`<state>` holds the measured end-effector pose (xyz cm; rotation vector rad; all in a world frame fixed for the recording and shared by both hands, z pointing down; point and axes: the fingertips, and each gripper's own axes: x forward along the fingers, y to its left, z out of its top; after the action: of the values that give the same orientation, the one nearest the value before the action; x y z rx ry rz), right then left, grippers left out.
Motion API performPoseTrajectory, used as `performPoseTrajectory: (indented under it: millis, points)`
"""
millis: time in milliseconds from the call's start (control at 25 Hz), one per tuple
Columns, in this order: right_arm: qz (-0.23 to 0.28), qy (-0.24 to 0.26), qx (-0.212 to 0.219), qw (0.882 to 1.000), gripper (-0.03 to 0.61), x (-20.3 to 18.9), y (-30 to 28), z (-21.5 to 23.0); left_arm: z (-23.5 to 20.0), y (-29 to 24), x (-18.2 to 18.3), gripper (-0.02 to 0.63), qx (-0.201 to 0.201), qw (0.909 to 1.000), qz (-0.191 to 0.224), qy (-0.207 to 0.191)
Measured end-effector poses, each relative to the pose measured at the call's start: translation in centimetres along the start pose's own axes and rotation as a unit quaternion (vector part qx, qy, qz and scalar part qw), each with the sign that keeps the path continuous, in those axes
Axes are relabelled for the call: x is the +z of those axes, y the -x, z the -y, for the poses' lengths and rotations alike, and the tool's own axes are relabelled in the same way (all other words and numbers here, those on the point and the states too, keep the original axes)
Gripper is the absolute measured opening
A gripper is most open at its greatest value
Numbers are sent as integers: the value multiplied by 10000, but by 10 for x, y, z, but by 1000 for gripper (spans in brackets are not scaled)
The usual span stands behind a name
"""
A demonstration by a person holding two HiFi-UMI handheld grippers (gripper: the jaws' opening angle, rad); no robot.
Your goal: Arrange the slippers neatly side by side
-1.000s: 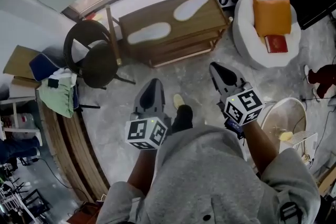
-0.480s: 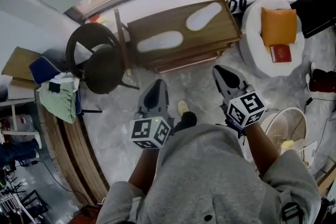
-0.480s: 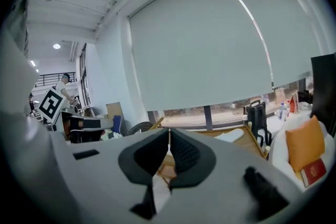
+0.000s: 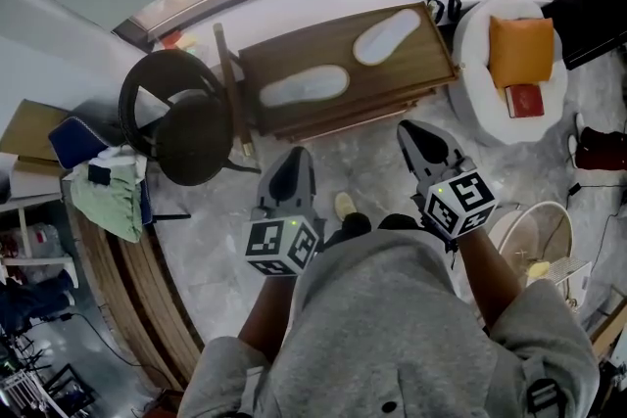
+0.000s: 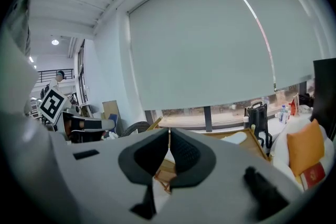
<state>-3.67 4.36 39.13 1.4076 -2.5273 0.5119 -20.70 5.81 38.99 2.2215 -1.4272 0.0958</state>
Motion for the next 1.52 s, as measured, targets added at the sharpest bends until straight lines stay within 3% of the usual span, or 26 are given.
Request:
performPoseTrajectory:
  millis: [800, 1120, 1520]
  points:
    - [-130, 548, -167, 9983, 29, 11, -10, 18, -12, -17, 2, 28, -71, 9999, 48, 85]
    - [-302, 825, -55, 9961, 29, 20, -48, 51, -23, -53, 19, 28, 160, 9998, 7, 93]
    - [-613, 978, 182, 9932, 31, 29, -104, 123, -30, -133, 35, 28, 377, 9991, -212, 50]
